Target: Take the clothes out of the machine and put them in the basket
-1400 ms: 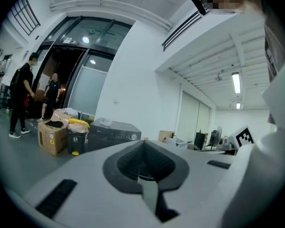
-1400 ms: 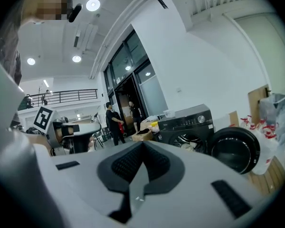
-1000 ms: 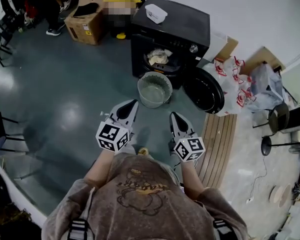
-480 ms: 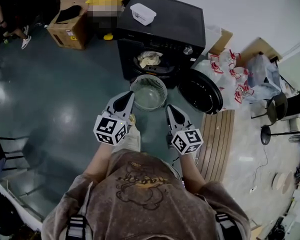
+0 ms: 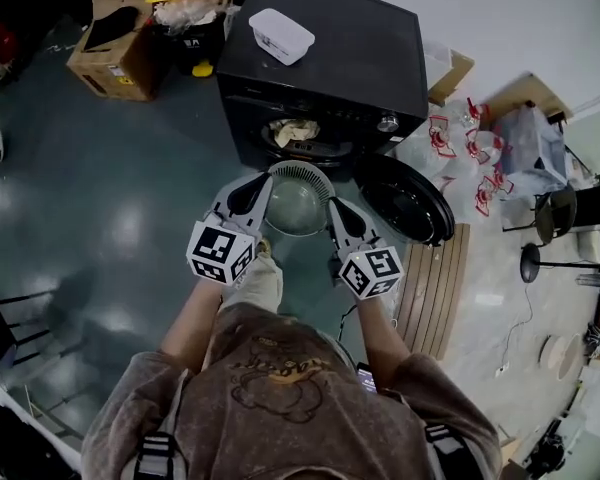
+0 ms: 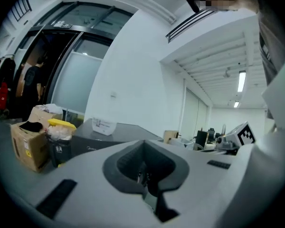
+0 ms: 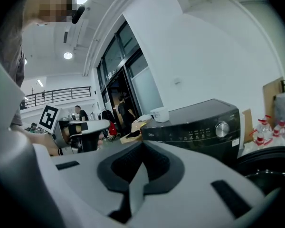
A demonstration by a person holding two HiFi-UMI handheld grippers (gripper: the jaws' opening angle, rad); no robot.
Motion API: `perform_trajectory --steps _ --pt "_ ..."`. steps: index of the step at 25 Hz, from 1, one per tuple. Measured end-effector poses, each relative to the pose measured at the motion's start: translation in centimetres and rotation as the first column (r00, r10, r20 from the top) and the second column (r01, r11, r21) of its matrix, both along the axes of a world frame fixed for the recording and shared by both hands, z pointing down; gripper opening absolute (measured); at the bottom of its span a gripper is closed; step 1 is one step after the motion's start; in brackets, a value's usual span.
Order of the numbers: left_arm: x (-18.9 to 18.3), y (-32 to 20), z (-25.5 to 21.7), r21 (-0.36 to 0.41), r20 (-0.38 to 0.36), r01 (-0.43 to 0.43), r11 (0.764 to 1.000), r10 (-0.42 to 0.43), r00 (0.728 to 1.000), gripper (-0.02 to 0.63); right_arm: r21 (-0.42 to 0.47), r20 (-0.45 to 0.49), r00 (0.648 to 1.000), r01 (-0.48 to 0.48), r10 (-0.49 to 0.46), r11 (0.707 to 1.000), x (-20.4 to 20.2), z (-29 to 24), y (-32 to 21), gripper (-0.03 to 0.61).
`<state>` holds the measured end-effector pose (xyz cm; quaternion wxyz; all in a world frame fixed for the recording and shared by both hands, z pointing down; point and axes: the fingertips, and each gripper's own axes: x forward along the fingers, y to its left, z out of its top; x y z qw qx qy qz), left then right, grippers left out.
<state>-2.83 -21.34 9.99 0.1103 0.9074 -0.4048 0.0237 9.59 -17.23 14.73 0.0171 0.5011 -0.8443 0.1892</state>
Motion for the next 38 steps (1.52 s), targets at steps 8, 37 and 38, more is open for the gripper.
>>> perform_trajectory --steps 8,37,38 --pt "0.0 -8.1 4.3 -0.005 0.022 -0.047 0.999 0.047 0.999 0.006 0.005 -0.003 1.0 -0.016 0.016 1.0 -0.8 4.0 -9.1 -0.005" --pt "4.8 -15.1 37.5 0.075 0.003 0.074 0.994 -0.075 0.997 0.006 0.12 0.026 0.999 -0.033 0.03 0.992 5.3 37.1 -18.1 -0.005" --pt "4.9 -14.7 37.9 0.082 0.002 0.076 0.994 -0.076 0.997 0.006 0.129 0.024 0.999 -0.029 0.026 0.991 5.3 37.4 -17.8 -0.005"
